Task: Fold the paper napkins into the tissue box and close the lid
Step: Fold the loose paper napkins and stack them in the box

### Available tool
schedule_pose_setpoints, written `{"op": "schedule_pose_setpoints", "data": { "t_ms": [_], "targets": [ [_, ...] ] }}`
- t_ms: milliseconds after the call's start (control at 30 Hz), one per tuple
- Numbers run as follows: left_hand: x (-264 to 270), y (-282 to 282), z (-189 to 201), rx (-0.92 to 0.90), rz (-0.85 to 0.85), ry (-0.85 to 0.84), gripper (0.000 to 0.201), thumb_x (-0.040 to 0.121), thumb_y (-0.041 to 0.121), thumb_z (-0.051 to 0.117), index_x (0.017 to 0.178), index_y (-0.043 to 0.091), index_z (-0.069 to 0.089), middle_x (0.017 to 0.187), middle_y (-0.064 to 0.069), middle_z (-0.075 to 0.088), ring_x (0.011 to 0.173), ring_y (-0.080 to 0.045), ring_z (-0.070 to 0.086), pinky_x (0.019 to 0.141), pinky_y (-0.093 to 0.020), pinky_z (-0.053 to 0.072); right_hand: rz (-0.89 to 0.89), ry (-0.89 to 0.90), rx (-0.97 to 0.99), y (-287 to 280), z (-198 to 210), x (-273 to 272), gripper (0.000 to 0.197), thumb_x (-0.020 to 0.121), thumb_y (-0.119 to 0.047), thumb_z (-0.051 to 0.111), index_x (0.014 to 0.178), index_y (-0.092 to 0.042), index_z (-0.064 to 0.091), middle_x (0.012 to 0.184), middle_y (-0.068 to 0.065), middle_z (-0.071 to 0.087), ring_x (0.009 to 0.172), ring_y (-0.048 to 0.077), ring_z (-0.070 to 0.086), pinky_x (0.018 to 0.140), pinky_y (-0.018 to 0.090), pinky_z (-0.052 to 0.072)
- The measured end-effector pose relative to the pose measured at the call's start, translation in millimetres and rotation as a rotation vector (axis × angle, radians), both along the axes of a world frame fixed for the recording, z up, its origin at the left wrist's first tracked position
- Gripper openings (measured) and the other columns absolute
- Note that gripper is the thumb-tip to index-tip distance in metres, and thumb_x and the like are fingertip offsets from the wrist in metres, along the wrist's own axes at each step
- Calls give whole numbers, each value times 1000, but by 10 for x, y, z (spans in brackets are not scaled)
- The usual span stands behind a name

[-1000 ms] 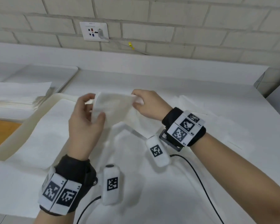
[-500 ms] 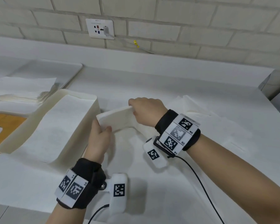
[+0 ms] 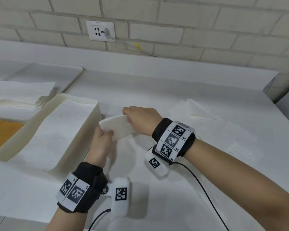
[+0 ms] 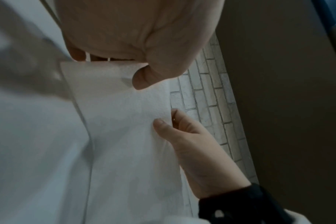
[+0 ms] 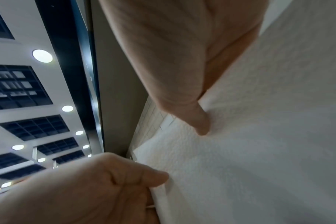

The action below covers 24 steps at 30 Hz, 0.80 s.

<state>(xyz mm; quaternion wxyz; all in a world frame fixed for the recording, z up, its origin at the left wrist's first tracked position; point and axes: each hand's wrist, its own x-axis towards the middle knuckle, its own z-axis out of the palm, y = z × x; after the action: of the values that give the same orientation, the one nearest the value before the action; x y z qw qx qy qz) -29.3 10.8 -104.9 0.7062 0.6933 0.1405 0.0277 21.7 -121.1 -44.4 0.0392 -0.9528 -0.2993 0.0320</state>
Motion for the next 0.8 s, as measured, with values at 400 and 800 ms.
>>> {"op": "schedule_pose_setpoints", "data": {
  "t_ms": [400, 800],
  "targets": [
    [-119, -84, 300, -48, -213, 11, 39, 87, 16, 66, 124, 14, 53, 112, -2, 70, 103, -19, 66, 87, -35, 51, -333, 526, 879, -272, 205, 68, 29, 100, -20, 35, 125, -6, 33, 102, 4, 52, 93, 19, 53, 81, 31, 44],
    [-523, 458, 861, 311, -286, -93, 79, 52, 28, 69, 119, 57, 39, 97, 19, 69, 86, -5, 68, 72, -24, 52, -112, 267, 1034, -30, 224, 295, 43, 83, 8, 50, 109, -23, 35, 114, -9, 41, 94, 10, 43, 74, 10, 38]
  ]
}}
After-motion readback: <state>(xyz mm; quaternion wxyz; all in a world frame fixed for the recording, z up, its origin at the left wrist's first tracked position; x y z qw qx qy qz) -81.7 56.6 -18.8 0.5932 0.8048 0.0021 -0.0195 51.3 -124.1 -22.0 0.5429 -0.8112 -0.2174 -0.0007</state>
